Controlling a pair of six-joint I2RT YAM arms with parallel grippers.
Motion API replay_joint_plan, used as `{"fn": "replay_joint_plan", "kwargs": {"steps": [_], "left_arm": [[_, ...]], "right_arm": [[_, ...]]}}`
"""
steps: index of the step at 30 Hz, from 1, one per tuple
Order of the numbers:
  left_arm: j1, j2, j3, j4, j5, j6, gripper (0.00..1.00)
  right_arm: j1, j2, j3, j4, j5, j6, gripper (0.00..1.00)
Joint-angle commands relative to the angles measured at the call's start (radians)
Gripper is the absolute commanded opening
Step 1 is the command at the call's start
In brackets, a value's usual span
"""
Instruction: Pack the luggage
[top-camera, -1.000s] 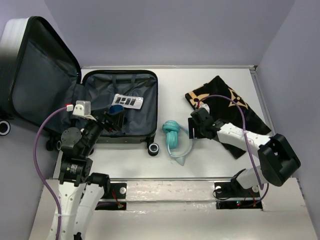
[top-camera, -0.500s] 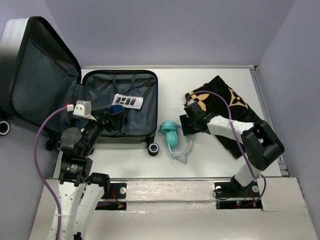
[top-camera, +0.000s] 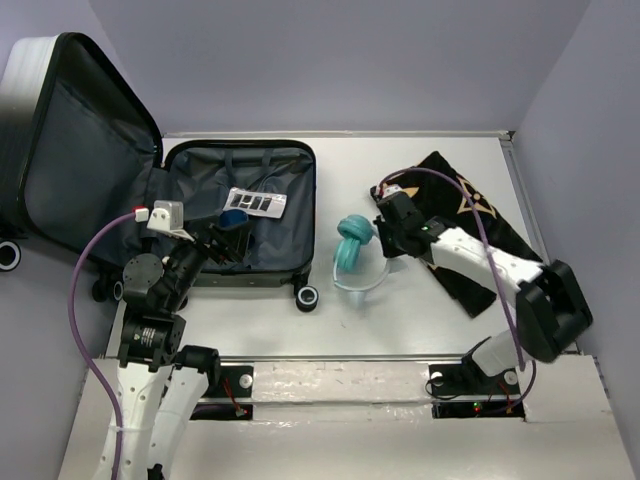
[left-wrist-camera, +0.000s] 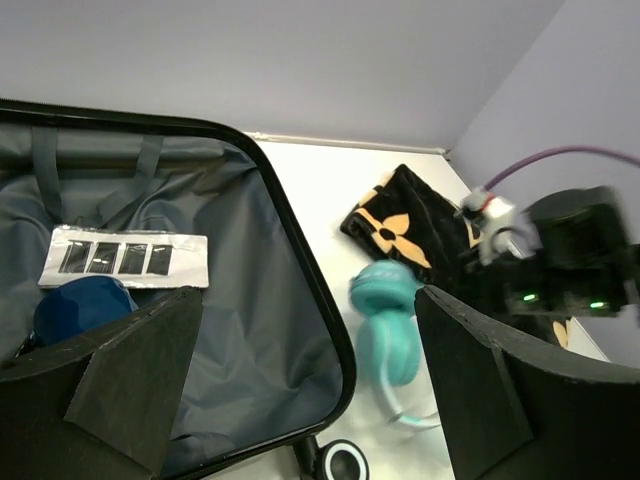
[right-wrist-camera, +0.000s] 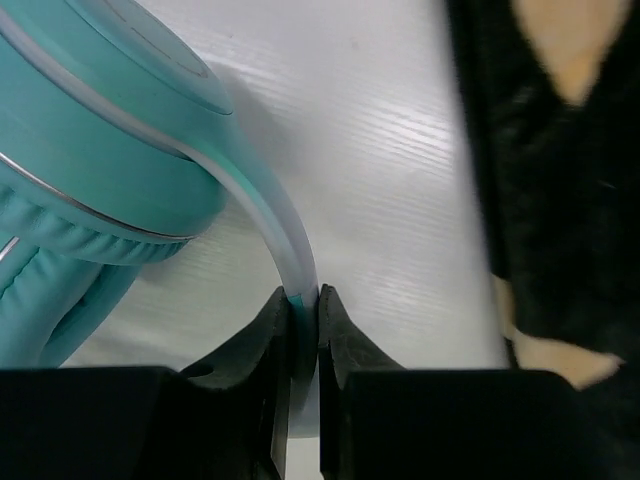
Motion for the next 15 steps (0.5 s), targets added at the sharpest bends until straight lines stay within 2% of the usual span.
{"fn": "replay_joint_plan", "kwargs": {"steps": [1,3,6,10,11,12,14,15], "left_arm": [[0.005,0.0,-0.001,0.053,0.019,-0.004,0.99],[0.005,-0.004,-0.001,0.051,0.013,-0.004,0.99],[0.005,-0.002,0.0,0.047,-0.013,-0.01,0.99],[0.011,0.013,0.004,0.024,-0.079,-0.021,0.99],[0.012,0.015,0.007,0.018,-0.091,-0.024,0.99],[0.014,0.015,0.008,0.016,-0.1,-0.029,0.99],[0.015,0.015,0.008,0.017,-0.1,-0.03,0.99],[0.015,0.015,0.01,0.017,-0.102,-0.032,0.99]], "right_arm": [[-0.006,-0.318,0.099,-0.087,0.048,0.021,0.07],[-0.006,-0.353,0.153,-0.087,-0.001,0.024,0.07],[0.008,-0.293,0.283,-0.041,-0.08,0.039,0.07],[0.056,-0.074,0.476,0.095,-0.138,0.091,0.07],[0.065,0.042,0.525,0.108,-0.15,0.104,0.07],[0.085,0.105,0.643,0.117,-0.156,0.111,0.07],[0.105,0.228,0.776,0.114,-0.173,0.136,0.07],[0.105,0.346,0.844,0.106,-0.179,0.144,0.07]]}}
